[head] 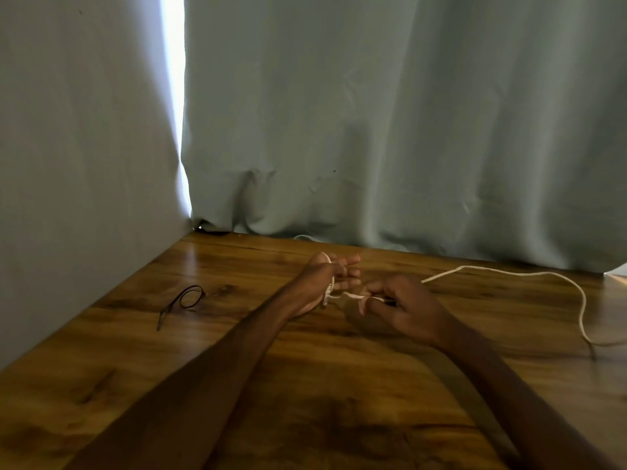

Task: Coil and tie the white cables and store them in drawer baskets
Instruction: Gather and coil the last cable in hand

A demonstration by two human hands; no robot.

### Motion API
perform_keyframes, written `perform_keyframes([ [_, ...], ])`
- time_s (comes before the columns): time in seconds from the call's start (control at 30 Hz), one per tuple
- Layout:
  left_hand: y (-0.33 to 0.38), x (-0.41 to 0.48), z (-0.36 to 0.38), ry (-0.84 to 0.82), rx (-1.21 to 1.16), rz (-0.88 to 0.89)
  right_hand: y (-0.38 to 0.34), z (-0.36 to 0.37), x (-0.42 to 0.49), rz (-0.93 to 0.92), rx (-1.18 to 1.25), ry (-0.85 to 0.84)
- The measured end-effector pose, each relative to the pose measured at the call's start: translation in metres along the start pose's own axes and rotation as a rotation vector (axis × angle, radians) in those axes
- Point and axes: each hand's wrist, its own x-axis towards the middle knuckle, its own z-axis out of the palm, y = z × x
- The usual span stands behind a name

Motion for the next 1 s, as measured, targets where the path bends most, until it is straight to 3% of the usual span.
perform_keyframes([
  [0.1,-0.001,-0.003,-0.001,-0.022,0.335,0.004,-0.004,-0.006,-0.003,-0.055,0.128,0.084],
  [0.2,0.000,-0.016,0.010,-0.173,0.436,0.022,-0.002,-0.009,-0.004,-0.099,0.173,0.147],
  [0.4,0.006,-0.026,0.030,-0.426,0.165,-0.320,0.017,-0.016,0.000,-0.123,0.018,0.344],
  [0.5,0.008,-0.026,0.035,-0.624,0.039,-0.375,0.028,-0.018,0.001,-0.109,-0.042,0.428],
  [0.63,0.012,-0.030,0.042,-0.783,-0.097,-0.359,0.039,-0.016,-0.001,-0.041,0.065,0.294],
  [0.83,0.016,-0.024,0.036,-0.562,-0.263,-0.160,0.037,0.010,-0.005,0.135,0.138,0.034],
  [1.0,0.023,-0.021,0.033,-0.243,-0.275,-0.084,0.022,0.030,0.003,0.062,0.008,-0.095],
])
